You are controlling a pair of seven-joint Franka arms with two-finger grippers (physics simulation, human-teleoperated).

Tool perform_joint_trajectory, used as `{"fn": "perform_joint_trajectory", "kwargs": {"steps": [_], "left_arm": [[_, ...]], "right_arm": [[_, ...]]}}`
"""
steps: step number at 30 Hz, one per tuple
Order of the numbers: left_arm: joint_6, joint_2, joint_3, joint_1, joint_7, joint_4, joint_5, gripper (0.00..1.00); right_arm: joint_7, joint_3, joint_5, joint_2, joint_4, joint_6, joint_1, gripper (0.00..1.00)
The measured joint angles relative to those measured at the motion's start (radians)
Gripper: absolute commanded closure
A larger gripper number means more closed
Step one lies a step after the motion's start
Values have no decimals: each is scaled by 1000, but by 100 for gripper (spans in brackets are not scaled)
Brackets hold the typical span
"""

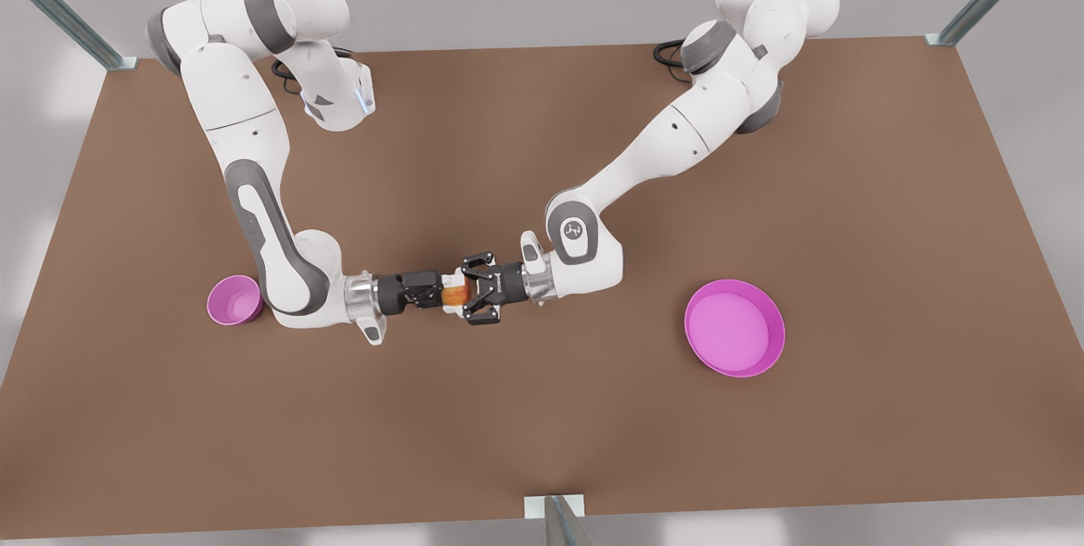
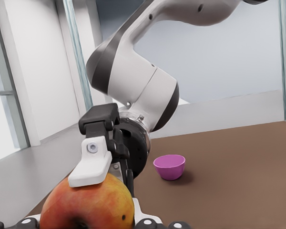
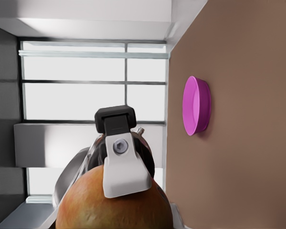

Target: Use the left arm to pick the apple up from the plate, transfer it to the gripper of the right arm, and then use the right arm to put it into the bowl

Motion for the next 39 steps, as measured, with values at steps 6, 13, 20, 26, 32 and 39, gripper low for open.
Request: {"fn": "perform_joint_trajectory", "kwargs": {"steps": [6,13,20,26,32,39], "left_arm": [[-4,0,1,-2,-5,0,6,13],[-9,0,-2,3,-13,-6,-15,0],[-18,-25,-32,83,-10,-104,-16,0],[-29,-55,-182,316,42,-379,-15,0],[-94,-278,-124,660,74,-702,183,0],[-408,-698,-77,889,-236,-563,1028,0]], "right_arm": [[-17,0,0,0,4,1,0,27],[-30,0,-2,-3,5,0,-4,27],[-37,0,-2,-5,7,-1,-7,27],[-41,-7,-11,-5,8,-6,-21,27],[-38,-6,-125,-5,21,-31,-143,27],[-30,-9,-331,-8,58,-118,-326,27]]}}
